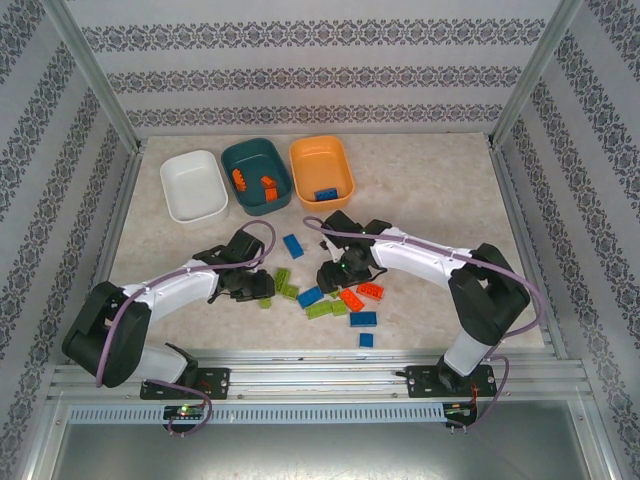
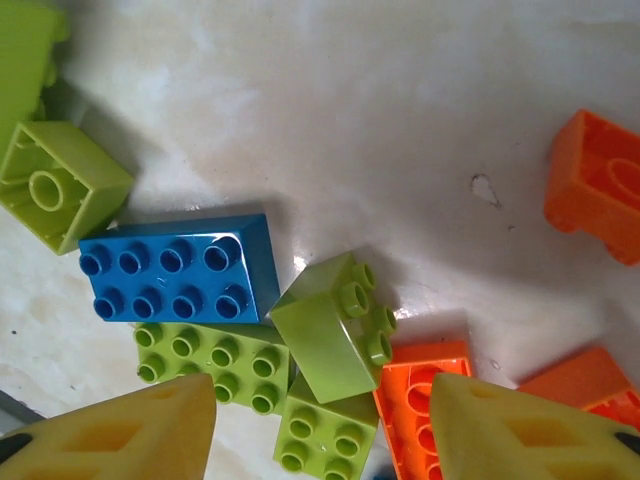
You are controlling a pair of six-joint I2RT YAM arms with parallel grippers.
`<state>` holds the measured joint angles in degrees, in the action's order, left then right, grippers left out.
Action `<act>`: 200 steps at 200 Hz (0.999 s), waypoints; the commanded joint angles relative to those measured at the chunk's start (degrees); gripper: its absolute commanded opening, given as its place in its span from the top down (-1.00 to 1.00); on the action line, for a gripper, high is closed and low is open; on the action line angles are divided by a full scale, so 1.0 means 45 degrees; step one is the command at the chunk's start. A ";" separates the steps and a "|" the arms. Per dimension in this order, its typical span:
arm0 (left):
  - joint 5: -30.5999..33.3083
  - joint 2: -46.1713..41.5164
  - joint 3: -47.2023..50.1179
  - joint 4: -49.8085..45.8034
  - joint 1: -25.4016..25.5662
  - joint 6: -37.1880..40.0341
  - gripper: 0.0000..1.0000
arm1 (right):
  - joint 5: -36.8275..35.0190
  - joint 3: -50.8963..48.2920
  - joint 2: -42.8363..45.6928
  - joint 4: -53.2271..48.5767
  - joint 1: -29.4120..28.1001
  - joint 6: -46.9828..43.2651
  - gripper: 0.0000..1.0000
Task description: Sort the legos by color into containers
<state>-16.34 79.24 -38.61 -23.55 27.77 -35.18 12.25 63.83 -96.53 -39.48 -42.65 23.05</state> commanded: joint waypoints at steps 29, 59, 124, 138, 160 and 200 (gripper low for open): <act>0.1031 -0.1219 -0.0388 -0.1728 -0.0027 0.0262 0.52 | -0.0379 0.0326 -0.0432 -0.0366 -0.0227 -0.0761 -0.08; 0.1182 -0.2021 -0.0896 -0.2810 -0.0557 0.0613 0.53 | -0.0439 0.0392 -0.0684 -0.0321 -0.0383 -0.0959 -0.05; 0.0828 -0.2508 -0.4118 -0.5321 -0.3839 0.2271 0.52 | -0.0905 0.0792 -0.1762 0.0047 -0.0386 -0.0942 0.08; 0.0777 -0.1905 -0.4750 -0.5533 -0.4734 0.2728 0.52 | -0.0897 0.0941 -0.1977 0.0155 -0.0390 -0.0875 0.14; 0.0021 -0.0973 -0.4997 -0.5248 -0.6345 0.3022 0.52 | -0.0801 0.1088 -0.2196 0.0200 -0.0395 -0.0836 0.30; 0.0104 -0.1210 -0.5583 -0.5139 -0.6777 0.2695 0.51 | -0.0991 0.1142 -0.2073 0.0255 -0.0355 -0.0768 0.53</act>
<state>-14.76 76.27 -61.04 -44.16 -2.66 -24.12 9.52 67.88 -105.71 -38.46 -44.03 19.44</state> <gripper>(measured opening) 0.244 0.253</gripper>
